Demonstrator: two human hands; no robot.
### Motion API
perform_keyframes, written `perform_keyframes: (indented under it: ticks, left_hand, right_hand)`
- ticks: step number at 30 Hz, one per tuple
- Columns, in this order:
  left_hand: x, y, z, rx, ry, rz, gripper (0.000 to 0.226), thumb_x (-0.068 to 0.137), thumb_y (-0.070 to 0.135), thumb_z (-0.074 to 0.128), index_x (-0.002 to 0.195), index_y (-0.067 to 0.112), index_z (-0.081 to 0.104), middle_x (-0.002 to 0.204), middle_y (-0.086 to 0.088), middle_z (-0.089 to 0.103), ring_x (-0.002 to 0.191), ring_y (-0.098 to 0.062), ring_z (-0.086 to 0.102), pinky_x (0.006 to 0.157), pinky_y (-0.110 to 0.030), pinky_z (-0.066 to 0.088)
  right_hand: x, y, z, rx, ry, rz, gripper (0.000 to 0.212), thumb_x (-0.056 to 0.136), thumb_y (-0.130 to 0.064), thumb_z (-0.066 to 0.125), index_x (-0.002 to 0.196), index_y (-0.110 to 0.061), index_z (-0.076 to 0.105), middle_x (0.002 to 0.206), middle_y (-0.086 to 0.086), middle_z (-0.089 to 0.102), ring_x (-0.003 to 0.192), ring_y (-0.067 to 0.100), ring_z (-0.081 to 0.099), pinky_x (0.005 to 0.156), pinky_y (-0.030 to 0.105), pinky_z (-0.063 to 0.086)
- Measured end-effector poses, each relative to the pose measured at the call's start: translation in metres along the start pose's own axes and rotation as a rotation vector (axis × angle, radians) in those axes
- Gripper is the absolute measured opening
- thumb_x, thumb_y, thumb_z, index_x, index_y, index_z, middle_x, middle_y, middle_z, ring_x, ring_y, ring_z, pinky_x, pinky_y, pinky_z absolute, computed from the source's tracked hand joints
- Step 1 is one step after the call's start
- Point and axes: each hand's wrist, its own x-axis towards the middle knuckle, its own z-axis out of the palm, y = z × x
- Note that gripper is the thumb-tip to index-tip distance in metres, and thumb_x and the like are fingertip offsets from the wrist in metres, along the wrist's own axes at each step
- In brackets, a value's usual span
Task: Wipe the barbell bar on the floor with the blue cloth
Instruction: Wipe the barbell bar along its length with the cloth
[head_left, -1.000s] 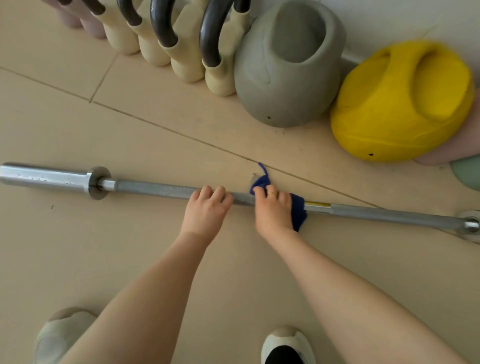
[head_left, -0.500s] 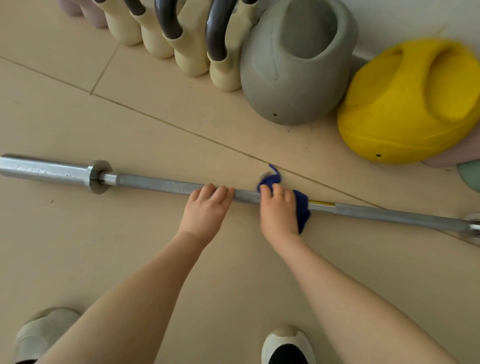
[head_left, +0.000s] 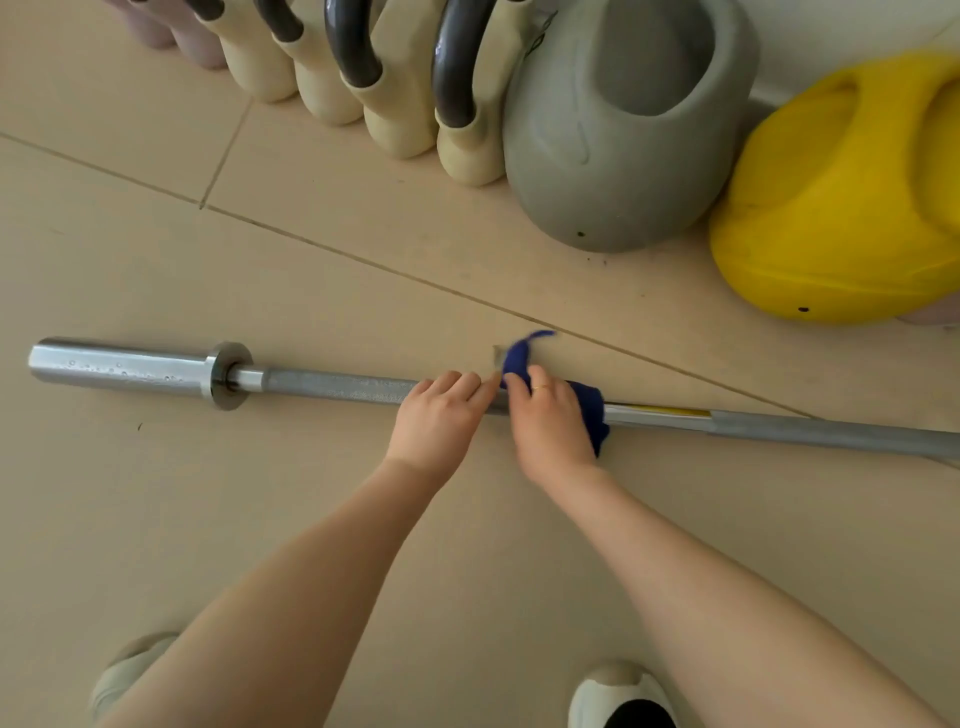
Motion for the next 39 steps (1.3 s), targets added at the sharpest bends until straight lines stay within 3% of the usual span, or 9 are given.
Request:
perform_keyframes:
  ticks: [4,8,16,22,25,28,31,34,39]
  left_hand:
    - [-0.002,-0.017,-0.022,-0.128,-0.165,-0.008,0.067,0.076,0.011,0.07,0.137,0.017,0.045,0.096,-0.003,0.07,0.086,-0.025,0.066,0.069,-0.03,0.048]
    - [-0.014,-0.047,-0.033,-0.059,-0.237,-0.006,0.061,0.094,0.02,0.049,0.147,0.023,0.018,0.142,0.004,0.042,0.129,-0.018,0.04,0.1,-0.028,0.034]
    - [-0.039,-0.115,-0.035,0.078,-0.362,-0.085,0.067,0.086,0.027,0.064,0.141,0.018,0.027,0.14,-0.001,0.039,0.129,-0.023,0.038,0.103,-0.035,0.033]
    - [-0.077,-0.163,-0.028,0.225,-0.347,-0.16,0.071,0.083,0.008,0.059,0.143,0.013,0.023,0.139,-0.007,0.036,0.126,-0.027,0.037,0.106,-0.035,0.027]
    - [-0.083,-0.169,-0.024,0.216,-0.306,-0.105,0.064,0.076,-0.002,0.06,0.136,0.009,0.039,0.121,-0.008,0.053,0.11,-0.029,0.052,0.096,-0.036,0.039]
    - [-0.081,-0.178,-0.023,0.3,-0.152,0.008,0.06,0.04,0.0,0.083,0.098,0.008,0.068,0.077,-0.004,0.068,0.073,-0.026,0.067,0.075,-0.034,0.054]
    - [-0.088,-0.191,-0.031,0.254,-0.097,-0.025,0.072,0.041,0.002,0.085,0.109,0.004,0.064,0.097,-0.009,0.07,0.093,-0.03,0.066,0.086,-0.042,0.051]
    - [-0.1,-0.197,-0.042,0.169,-0.214,-0.146,0.085,0.067,0.019,0.08,0.138,0.004,0.036,0.141,-0.009,0.042,0.129,-0.026,0.042,0.104,-0.037,0.036]
    - [-0.116,-0.203,-0.038,0.037,-0.217,-0.182,0.088,0.072,0.022,0.078,0.142,0.004,0.028,0.13,-0.008,0.049,0.129,-0.025,0.042,0.104,-0.034,0.036]
  right_hand:
    - [0.001,0.007,-0.006,-0.034,-0.063,-0.077,0.054,0.088,-0.003,0.047,0.139,-0.012,0.031,0.136,0.014,0.037,0.115,0.035,0.045,0.097,0.04,0.037]
    - [-0.008,0.021,-0.003,-0.066,0.003,0.179,0.05,0.082,-0.001,0.051,0.13,-0.009,0.039,0.124,0.015,0.048,0.108,0.034,0.048,0.095,0.038,0.039]
    - [0.009,-0.05,0.004,0.028,-0.07,0.026,0.063,0.082,0.001,0.049,0.14,-0.012,0.029,0.134,0.014,0.039,0.115,0.035,0.042,0.101,0.04,0.035]
    - [0.002,-0.056,0.001,-0.046,-0.008,0.286,0.055,0.079,-0.003,0.057,0.13,-0.012,0.039,0.131,0.012,0.046,0.116,0.034,0.045,0.099,0.038,0.03]
    - [0.011,-0.113,0.006,0.085,-0.026,0.153,0.056,0.081,-0.001,0.053,0.134,-0.009,0.035,0.132,0.014,0.042,0.118,0.032,0.041,0.1,0.037,0.031]
    - [0.017,-0.161,0.015,0.133,-0.005,0.033,0.061,0.08,0.003,0.053,0.136,-0.009,0.034,0.131,0.013,0.042,0.117,0.032,0.04,0.101,0.036,0.03]
    - [0.02,-0.16,0.023,0.035,0.041,0.018,0.058,0.072,0.005,0.06,0.126,-0.011,0.048,0.117,0.014,0.052,0.106,0.036,0.05,0.094,0.042,0.037]
    - [0.013,-0.151,0.033,-0.044,0.242,0.146,0.039,0.058,0.006,0.067,0.094,-0.006,0.065,0.08,0.017,0.061,0.069,0.037,0.06,0.07,0.042,0.05]
    - [0.024,-0.215,0.04,0.098,0.094,0.165,0.042,0.086,0.001,0.045,0.128,-0.003,0.046,0.126,0.017,0.049,0.116,0.037,0.045,0.1,0.045,0.032]
